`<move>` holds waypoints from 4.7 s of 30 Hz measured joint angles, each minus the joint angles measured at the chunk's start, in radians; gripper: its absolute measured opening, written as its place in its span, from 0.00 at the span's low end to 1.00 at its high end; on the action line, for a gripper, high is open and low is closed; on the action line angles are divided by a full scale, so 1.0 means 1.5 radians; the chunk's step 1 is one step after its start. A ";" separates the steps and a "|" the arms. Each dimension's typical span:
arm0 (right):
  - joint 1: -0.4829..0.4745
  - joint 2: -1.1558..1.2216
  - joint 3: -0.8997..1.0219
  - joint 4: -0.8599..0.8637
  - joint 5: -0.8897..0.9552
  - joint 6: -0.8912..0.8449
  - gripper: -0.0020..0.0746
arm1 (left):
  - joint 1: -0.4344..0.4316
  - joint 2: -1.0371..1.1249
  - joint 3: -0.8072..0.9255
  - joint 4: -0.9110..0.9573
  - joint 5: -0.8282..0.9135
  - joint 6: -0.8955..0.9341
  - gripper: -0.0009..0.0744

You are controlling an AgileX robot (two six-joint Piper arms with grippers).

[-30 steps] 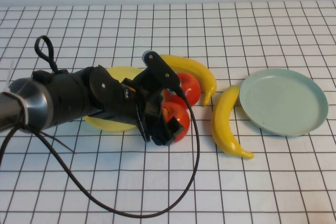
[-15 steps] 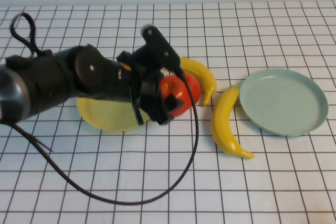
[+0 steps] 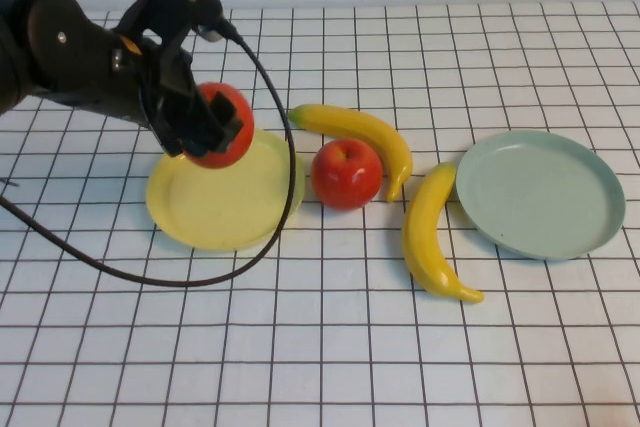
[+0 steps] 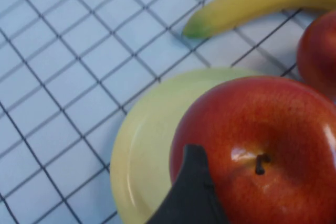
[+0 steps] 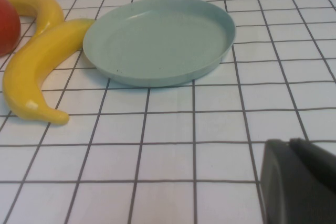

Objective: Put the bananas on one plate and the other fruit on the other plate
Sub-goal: Put one type of fruit in the left plate

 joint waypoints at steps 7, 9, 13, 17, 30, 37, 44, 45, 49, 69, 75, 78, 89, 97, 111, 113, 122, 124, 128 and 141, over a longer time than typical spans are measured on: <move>0.000 0.000 0.000 0.000 0.000 0.000 0.01 | 0.039 0.110 0.000 0.029 0.007 -0.010 0.70; 0.000 0.000 0.000 0.000 0.000 0.000 0.01 | 0.040 0.134 0.000 0.041 0.002 -0.010 0.70; 0.000 0.000 0.000 0.000 0.000 0.000 0.01 | 0.041 0.143 -0.006 0.044 -0.018 -0.011 0.71; 0.000 0.000 0.000 0.000 0.000 0.000 0.01 | 0.041 0.147 -0.007 0.044 -0.027 -0.012 0.81; 0.000 0.000 0.000 0.000 0.000 0.000 0.01 | 0.041 0.123 -0.103 0.079 0.092 -0.012 0.88; 0.000 0.000 0.000 0.000 0.000 0.000 0.01 | 0.041 0.106 -0.172 -0.009 0.175 -0.004 0.88; 0.000 0.000 0.000 0.000 0.000 0.000 0.01 | -0.004 0.114 -0.178 -0.194 0.183 0.208 0.88; 0.000 0.000 0.000 0.000 0.000 0.000 0.01 | -0.018 0.121 -0.178 -0.199 0.177 0.227 0.88; 0.000 0.000 0.000 0.000 0.000 0.000 0.01 | -0.064 0.155 -0.178 -0.204 0.130 0.280 0.88; 0.000 0.000 0.000 0.000 0.000 0.000 0.01 | -0.097 0.265 -0.178 -0.205 -0.003 0.342 0.88; 0.000 0.000 0.000 0.000 0.000 0.000 0.01 | -0.097 0.280 -0.179 -0.210 -0.009 0.342 0.88; 0.000 0.000 0.000 0.000 0.000 0.000 0.01 | -0.097 0.292 -0.182 -0.213 -0.001 0.342 0.88; 0.000 0.000 0.000 0.000 0.000 0.000 0.01 | -0.097 0.304 -0.203 -0.221 0.007 0.321 0.81; 0.000 0.000 0.000 0.000 0.000 0.000 0.01 | -0.097 0.314 -0.303 -0.213 0.111 0.262 0.78; 0.000 0.000 0.000 0.000 0.000 0.000 0.01 | -0.038 0.296 -0.390 -0.056 0.316 0.134 0.78; 0.000 0.000 0.000 0.000 0.000 0.000 0.01 | -0.010 0.296 -0.391 -0.052 0.332 0.122 0.78; 0.000 0.000 0.000 0.000 0.000 0.000 0.01 | 0.044 0.296 -0.391 -0.042 0.341 0.106 0.78; 0.000 0.000 0.000 0.000 0.000 0.000 0.01 | 0.044 0.296 -0.391 -0.042 0.332 0.103 0.78; 0.000 0.000 0.000 0.000 0.000 0.000 0.01 | 0.044 0.302 -0.391 -0.041 0.323 0.084 0.78; 0.000 0.000 0.000 0.000 0.000 0.000 0.01 | 0.044 0.343 -0.391 -0.049 0.281 0.055 0.90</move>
